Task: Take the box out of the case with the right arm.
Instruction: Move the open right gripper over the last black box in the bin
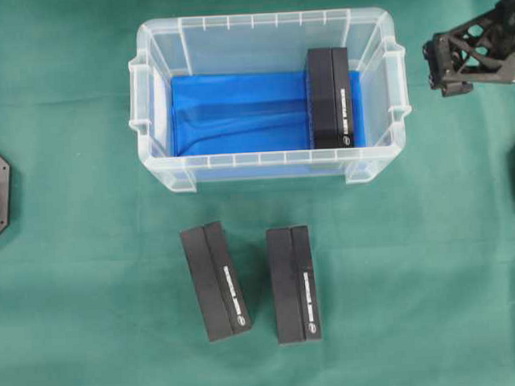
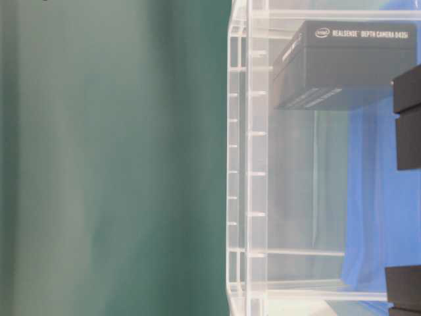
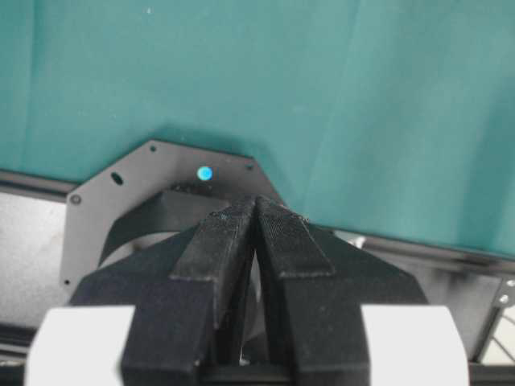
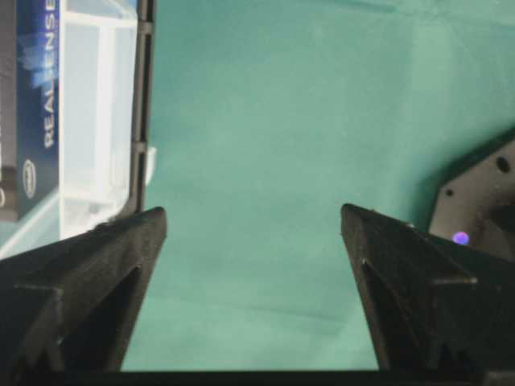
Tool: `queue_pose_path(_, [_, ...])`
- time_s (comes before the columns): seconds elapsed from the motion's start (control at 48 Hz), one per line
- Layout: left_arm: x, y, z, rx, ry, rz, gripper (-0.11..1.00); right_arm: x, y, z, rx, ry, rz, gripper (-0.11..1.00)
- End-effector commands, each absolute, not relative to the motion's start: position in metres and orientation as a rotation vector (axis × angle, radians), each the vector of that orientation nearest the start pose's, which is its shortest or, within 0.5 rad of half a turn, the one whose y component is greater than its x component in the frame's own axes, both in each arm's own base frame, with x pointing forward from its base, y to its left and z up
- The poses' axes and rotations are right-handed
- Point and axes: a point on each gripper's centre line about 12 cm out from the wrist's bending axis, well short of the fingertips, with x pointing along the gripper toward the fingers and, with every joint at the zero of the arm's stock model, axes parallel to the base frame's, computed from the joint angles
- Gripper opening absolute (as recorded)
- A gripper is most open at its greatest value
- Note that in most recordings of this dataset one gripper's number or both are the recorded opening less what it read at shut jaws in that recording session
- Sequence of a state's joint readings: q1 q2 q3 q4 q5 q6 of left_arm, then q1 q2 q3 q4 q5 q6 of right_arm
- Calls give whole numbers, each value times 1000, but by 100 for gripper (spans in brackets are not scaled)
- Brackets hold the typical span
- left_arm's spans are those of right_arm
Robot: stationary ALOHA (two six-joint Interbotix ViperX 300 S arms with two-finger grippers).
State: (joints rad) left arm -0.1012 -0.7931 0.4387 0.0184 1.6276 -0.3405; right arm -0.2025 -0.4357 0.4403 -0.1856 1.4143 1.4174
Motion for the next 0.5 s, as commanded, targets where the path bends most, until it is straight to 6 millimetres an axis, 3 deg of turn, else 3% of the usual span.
queue_pose_path(0.0, [145, -13, 374, -216, 1255, 144, 0, 235, -74, 313, 1143, 919, -1228, 93])
queue_pose_path(0.479, [145, -13, 374, -216, 1254, 143, 0, 235, -74, 311, 1148, 917, -1233, 93])
